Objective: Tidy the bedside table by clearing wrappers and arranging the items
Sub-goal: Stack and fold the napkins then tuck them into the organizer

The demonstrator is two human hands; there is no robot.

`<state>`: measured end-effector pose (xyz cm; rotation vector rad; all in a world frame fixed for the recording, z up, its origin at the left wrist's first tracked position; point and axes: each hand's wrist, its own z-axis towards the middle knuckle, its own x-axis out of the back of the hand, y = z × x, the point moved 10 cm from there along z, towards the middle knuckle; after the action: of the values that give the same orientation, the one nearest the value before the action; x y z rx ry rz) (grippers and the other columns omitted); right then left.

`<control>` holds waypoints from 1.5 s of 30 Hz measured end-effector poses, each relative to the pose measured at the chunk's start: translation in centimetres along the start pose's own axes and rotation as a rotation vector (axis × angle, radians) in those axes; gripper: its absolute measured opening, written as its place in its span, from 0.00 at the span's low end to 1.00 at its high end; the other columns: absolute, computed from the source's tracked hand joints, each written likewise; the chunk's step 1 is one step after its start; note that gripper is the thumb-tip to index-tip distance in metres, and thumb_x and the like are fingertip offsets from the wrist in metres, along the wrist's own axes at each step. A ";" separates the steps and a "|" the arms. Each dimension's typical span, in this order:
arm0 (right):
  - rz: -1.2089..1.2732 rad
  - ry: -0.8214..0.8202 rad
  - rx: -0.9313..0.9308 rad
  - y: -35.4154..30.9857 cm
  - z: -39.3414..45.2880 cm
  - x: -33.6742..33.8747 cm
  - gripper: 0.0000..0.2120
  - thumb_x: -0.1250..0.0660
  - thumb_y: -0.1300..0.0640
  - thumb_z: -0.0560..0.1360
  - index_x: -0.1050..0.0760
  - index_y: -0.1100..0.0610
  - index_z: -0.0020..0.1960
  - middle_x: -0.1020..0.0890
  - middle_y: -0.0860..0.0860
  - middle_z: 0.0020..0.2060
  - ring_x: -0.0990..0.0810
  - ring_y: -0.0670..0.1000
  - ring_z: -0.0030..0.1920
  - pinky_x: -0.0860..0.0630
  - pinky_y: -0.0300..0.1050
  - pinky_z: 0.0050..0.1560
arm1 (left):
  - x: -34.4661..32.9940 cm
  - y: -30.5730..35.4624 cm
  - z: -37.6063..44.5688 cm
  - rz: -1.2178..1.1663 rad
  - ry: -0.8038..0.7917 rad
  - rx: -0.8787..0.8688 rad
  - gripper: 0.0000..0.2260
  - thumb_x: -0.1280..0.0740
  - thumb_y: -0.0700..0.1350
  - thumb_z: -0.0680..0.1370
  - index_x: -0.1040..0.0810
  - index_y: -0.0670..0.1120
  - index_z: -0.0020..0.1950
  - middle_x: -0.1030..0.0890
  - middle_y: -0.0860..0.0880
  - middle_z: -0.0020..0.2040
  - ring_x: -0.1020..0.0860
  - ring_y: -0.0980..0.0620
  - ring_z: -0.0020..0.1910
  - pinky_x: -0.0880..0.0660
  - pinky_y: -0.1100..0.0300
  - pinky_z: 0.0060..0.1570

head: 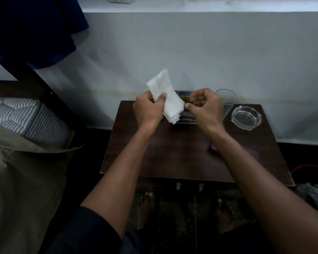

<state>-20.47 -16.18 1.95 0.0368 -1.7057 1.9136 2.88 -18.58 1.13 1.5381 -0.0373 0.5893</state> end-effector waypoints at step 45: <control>-0.148 -0.244 -0.029 -0.5 1.4 -6.3 0.23 0.37 0.74 0.70 0.14 0.56 0.56 0.10 0.54 0.45 0.12 0.54 0.49 0.16 0.56 0.55 | -5.8 0.3 -0.3 0.035 -0.394 -0.044 0.26 0.37 0.25 0.76 0.20 0.40 0.71 0.13 0.44 0.62 0.15 0.49 0.63 0.21 0.56 0.67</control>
<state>-15.46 -19.90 0.23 0.3895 -1.8308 1.8344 -2.35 -20.29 -0.87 1.5932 -0.3757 0.3028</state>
